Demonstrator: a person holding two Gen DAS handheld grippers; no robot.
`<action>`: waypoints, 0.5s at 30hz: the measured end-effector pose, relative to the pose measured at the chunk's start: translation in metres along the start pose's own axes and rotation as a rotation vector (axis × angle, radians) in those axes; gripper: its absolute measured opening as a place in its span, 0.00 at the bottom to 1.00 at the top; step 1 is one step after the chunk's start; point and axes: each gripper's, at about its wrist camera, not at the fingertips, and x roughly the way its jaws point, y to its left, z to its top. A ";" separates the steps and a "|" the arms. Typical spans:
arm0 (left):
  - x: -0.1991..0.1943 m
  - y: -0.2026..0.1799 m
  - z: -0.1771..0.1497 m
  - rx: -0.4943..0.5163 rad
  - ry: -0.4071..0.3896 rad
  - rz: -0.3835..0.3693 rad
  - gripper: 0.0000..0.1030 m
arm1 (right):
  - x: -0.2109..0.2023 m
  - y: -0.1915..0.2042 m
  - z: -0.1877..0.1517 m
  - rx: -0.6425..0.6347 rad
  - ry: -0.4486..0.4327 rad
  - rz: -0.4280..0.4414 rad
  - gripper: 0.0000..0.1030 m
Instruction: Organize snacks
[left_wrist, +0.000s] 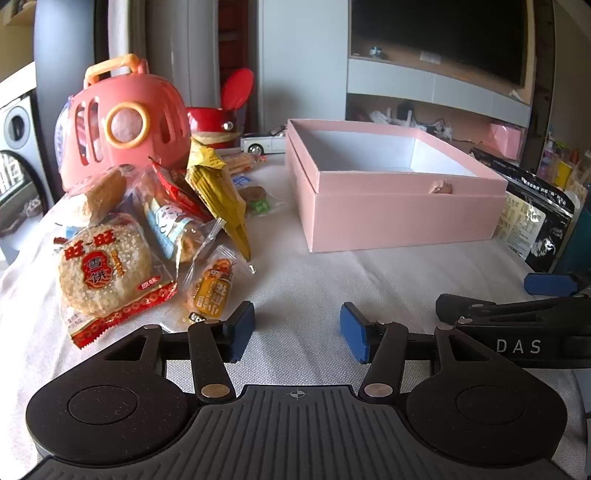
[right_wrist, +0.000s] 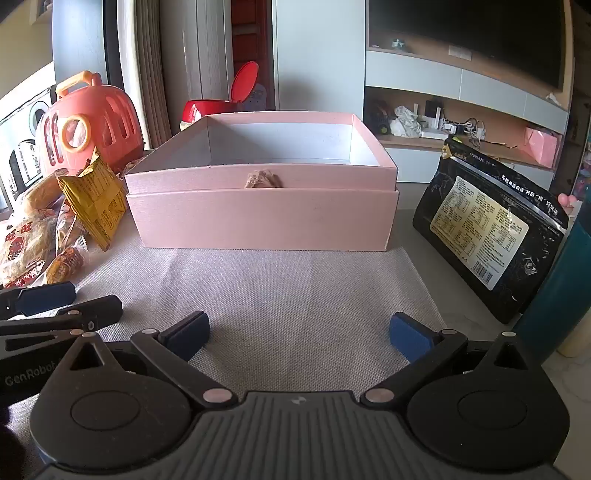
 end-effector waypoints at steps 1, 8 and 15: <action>0.000 -0.001 0.000 0.001 0.000 0.001 0.56 | 0.000 0.000 0.000 0.002 -0.002 0.001 1.00; 0.002 -0.006 0.003 0.000 0.000 0.001 0.56 | 0.000 0.000 0.000 0.002 -0.012 0.002 1.00; -0.002 0.001 0.000 -0.006 -0.004 -0.004 0.56 | 0.000 0.000 0.000 0.002 -0.012 0.002 1.00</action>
